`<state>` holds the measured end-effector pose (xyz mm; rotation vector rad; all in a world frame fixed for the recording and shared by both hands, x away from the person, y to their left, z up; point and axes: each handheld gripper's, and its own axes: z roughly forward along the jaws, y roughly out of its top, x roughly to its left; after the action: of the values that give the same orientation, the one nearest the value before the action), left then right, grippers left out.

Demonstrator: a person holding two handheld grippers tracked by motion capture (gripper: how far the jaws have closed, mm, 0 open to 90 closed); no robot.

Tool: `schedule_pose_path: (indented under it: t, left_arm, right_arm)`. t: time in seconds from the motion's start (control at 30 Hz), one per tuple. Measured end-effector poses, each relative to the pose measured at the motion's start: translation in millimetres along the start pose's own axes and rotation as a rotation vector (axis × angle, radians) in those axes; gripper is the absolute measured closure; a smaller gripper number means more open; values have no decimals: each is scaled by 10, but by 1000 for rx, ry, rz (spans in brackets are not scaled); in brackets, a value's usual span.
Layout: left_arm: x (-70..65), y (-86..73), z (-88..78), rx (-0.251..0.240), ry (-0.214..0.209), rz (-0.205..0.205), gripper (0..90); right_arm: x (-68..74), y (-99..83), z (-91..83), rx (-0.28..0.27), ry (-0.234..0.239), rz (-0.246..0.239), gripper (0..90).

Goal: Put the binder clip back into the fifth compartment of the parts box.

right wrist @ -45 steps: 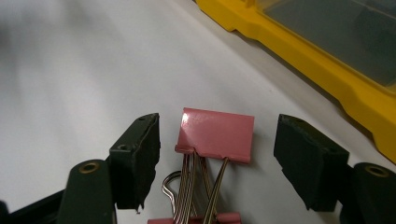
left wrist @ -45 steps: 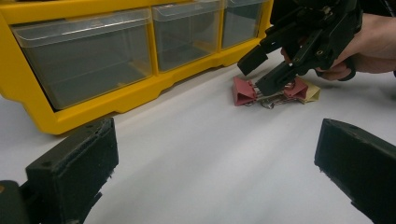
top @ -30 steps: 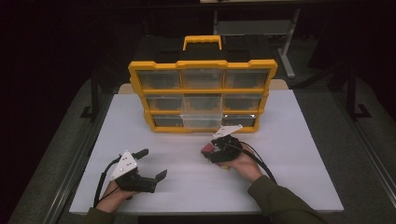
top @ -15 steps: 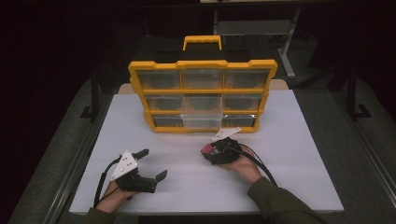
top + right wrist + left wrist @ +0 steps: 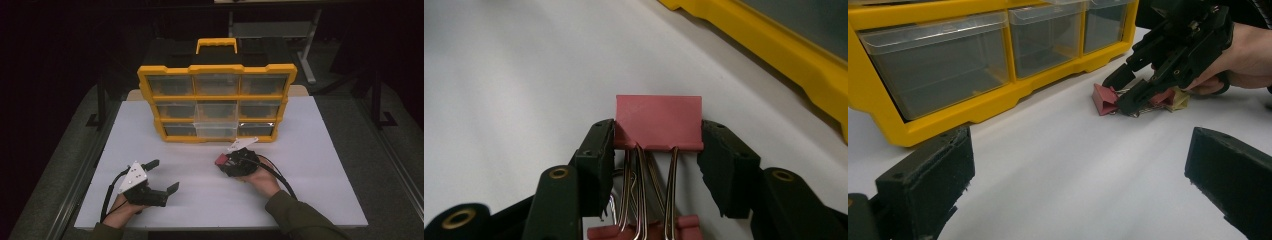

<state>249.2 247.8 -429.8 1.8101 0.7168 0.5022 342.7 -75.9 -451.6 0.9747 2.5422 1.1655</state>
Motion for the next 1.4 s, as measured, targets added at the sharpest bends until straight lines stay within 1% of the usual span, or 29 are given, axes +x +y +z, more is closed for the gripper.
schedule_pose_path:
  t: [0.07, 0.17, 0.23, 0.33, 0.43, 0.47, 0.5, 0.53, 0.6, 0.63, 0.7, 0.73, 0.83, 0.87, 0.9, 0.93, 0.97, 1.0, 1.03, 1.1, 1.17, 1.33, 1.37, 1.4]
  left_arm:
    - [0, 0, 0, 0, 0, 1, 0]
    - [-1, 0, 1, 0, -2, 0, 0]
    - [-1, -1, 1, 0, -2, 1, 0]
    - [0, -2, 1, -2, -2, 1, 0]
    - [3, -2, 3, -2, -3, 4, 0]
    - [1, -3, 4, -4, -3, 1, 0]
    - [-1, -3, 5, -4, -4, -2, 0]
    - [-4, -4, 7, -8, -4, -5, 0]
    - [-4, -5, 7, -8, -5, -5, 0]
    - [-4, -6, 7, -10, -5, -4, 0]
    - [-6, -7, 8, -13, -7, -3, 0]
    - [-8, -7, 9, -14, -9, -4, 0]
    - [-12, -9, 8, -17, -12, -9, 0]
    - [-10, -9, 11, -19, -14, -9, 0]
    - [-8, -10, 11, -18, -14, -7, 0]
    - [-10, -11, 10, -19, -14, -9, 0]
    - [-8, -11, 10, -21, -14, -7, 0]
    - [-9, -10, 8, -21, -13, -10, 0]
    - [-8, -9, 8, -24, -13, -10, 0]
    - [-10, -10, 10, -26, -13, -18, 0]
    - [-5, -12, 9, -22, -13, -13, 0]
    - [-4, -15, 9, -26, -15, -13, 0]
    - [-5, -15, 9, -25, -15, -13, 0]
    - [-4, -15, 10, -24, -15, -11, 0]
  right_arm:
    - [-30, 2, -22, -2, -6, -28, 483]
    - [-34, 11, -51, -14, 4, -20, 484]
    - [-27, 18, -73, -21, 22, -2, 484]
    - [-45, 23, -112, -25, 22, -23, 484]
    - [-61, 31, -148, -34, 32, -30, 485]
    - [-75, 31, -157, -35, 30, -45, 485]
    - [-65, 37, -173, -33, 35, -26, 485]
    - [-69, 38, -183, -32, 39, -25, 485]
    - [-96, 38, -201, -36, 39, -43, 485]
    - [-88, 42, -217, -31, 46, -22, 485]
    - [-117, 41, -235, -33, 51, -42, 485]
    - [-111, 45, -251, -29, 54, -27, 485]
    - [-135, 46, -286, -29, 59, -45, 486]
    - [-131, 49, -304, -25, 61, -34, 486]
    - [-138, 52, -322, -22, 60, -35, 486]
    - [-155, 51, -331, -29, 63, -48, 486]
    - [-150, 54, -354, -23, 74, -26, 486]
    - [-169, 52, -363, -26, 81, -36, 486]
    - [-164, 56, -384, -21, 88, -16, 486]
    - [-190, 55, -410, -23, 95, -29, 486]
    - [-200, 57, -440, -24, 103, -20, 486]
    - [-267, 54, -502, -29, 122, -35, 486]
    - [-270, 57, -519, -29, 130, -25, 486]
    - [-281, 58, -534, -28, 134, -26, 486]
